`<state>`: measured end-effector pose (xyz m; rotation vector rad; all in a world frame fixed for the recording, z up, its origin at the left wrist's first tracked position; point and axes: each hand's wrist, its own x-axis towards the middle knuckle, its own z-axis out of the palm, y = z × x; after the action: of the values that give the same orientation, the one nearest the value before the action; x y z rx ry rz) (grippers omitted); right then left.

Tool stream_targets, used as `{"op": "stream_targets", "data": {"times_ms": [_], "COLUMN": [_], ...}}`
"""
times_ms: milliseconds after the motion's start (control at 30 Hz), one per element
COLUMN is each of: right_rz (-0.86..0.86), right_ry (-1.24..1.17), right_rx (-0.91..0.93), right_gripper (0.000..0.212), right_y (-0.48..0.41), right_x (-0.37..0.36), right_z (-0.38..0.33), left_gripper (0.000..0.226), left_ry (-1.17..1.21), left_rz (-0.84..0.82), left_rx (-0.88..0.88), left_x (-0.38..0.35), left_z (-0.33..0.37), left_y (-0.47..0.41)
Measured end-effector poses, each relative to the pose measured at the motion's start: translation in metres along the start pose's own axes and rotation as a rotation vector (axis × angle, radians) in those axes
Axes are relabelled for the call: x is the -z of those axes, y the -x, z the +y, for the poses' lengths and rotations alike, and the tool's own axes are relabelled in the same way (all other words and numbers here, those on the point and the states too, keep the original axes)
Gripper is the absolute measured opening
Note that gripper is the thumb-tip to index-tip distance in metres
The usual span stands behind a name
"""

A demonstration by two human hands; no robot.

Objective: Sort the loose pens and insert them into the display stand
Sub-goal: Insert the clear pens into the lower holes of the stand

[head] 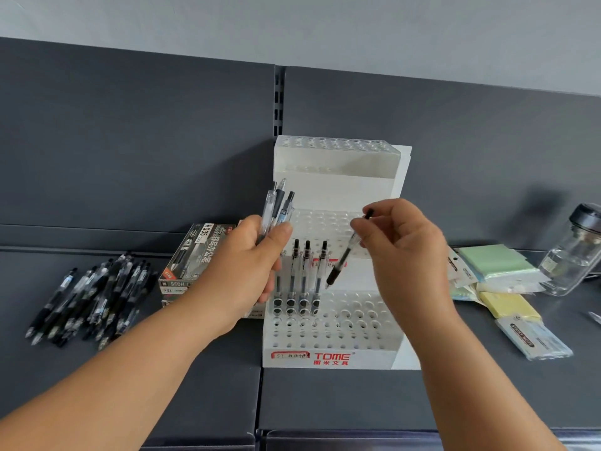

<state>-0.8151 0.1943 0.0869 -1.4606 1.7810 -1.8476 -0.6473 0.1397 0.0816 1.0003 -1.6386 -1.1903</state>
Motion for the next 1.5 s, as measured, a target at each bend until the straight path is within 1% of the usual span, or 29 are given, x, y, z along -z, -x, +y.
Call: {"op": "stream_targets", "data": {"times_ms": [33,100,267,333,400,500,633,800,867,900,967,1033,1067,1100,1167,1233,1267,1333,1400,1500], "right_rz": [-0.020,-0.042,-0.030,-0.026,-0.058,-0.125,-0.084,-0.116,-0.081,-0.068,-0.108,-0.212,-0.247,-0.260,-0.229,-0.134,-0.077,-0.005,0.000,-0.030], "right_ry": [0.023,0.048,0.097,0.124,0.182,0.296,0.353,0.392,0.354,0.279,0.010,-0.287,-0.375,-0.407,-0.417,-0.428,-0.399,-0.243,-0.099,-0.027], "right_rx": [-0.008,-0.027,-0.016,-0.003,0.002,-0.029,-0.045,-0.040,-0.030,-0.035,-0.096,-0.207,-0.244,-0.259,-0.258,-0.228,-0.195,-0.103,-0.044,-0.048], "right_gripper": [0.015,0.011,0.010,0.010,0.010,0.012,0.019,0.022,0.019,0.015,0.006,0.007,0.008,0.010,0.013,0.014,0.015,0.017,0.019,0.020], "right_y": [0.001,0.002,-0.002,-0.003,-0.001,0.007,0.013,0.012,0.014,0.014,0.011,0.009,0.009,0.009,0.008,0.004,0.000,-0.007,-0.008,-0.001], "right_x": [-0.003,-0.008,-0.008,-0.008,-0.011,-0.019,-0.023,-0.019,-0.015,-0.014,-0.012,-0.011,-0.011,-0.009,-0.003,0.008,0.015,0.025,0.026,0.015], "right_z": [0.002,0.006,0.005,0.006,0.011,0.027,0.039,0.035,0.027,0.020,0.005,-0.006,-0.008,-0.009,-0.009,-0.007,-0.006,-0.003,0.002,0.011], "left_gripper": [0.031,0.031,0.016,0.013,0.013,0.012,0.012,0.014,0.016,0.017,0.018,0.018,0.018,0.018,0.018,0.018,0.017,0.016,0.015,0.016], "left_ry": [0.016,0.050,0.106,0.115,0.122,0.138,0.113,0.168,0.187,0.193,0.198,0.197,0.193,0.185,0.157,0.122,0.118,0.126,0.106,0.084], "left_rz": [0.003,0.009,0.005,-0.003,-0.009,-0.034,-0.076,-0.065,-0.087,-0.106,-0.154,-0.205,-0.225,-0.237,-0.230,-0.188,-0.161,-0.119,-0.082,-0.070], "left_rx": [0.021,0.057,0.105,0.103,0.101,0.098,0.087,0.105,0.109,0.110,0.111,0.106,0.102,0.097,0.083,0.069,0.073,0.092,0.096,0.093], "left_x": [0.001,0.002,0.003,0.003,0.004,0.005,0.006,0.000,-0.003,-0.005,-0.010,-0.016,-0.018,-0.020,-0.022,-0.021,-0.020,-0.018,-0.018,-0.019], "left_z": [-0.001,-0.002,-0.005,-0.005,-0.005,-0.005,-0.007,-0.005,-0.003,-0.001,0.001,0.003,0.004,0.005,0.004,0.000,-0.001,-0.003,-0.003,-0.004], "left_y": [0.000,0.000,0.001,0.001,0.002,0.001,0.000,0.001,0.001,0.002,0.003,0.003,0.004,0.005,0.005,0.002,0.001,-0.001,-0.001,0.000]}}
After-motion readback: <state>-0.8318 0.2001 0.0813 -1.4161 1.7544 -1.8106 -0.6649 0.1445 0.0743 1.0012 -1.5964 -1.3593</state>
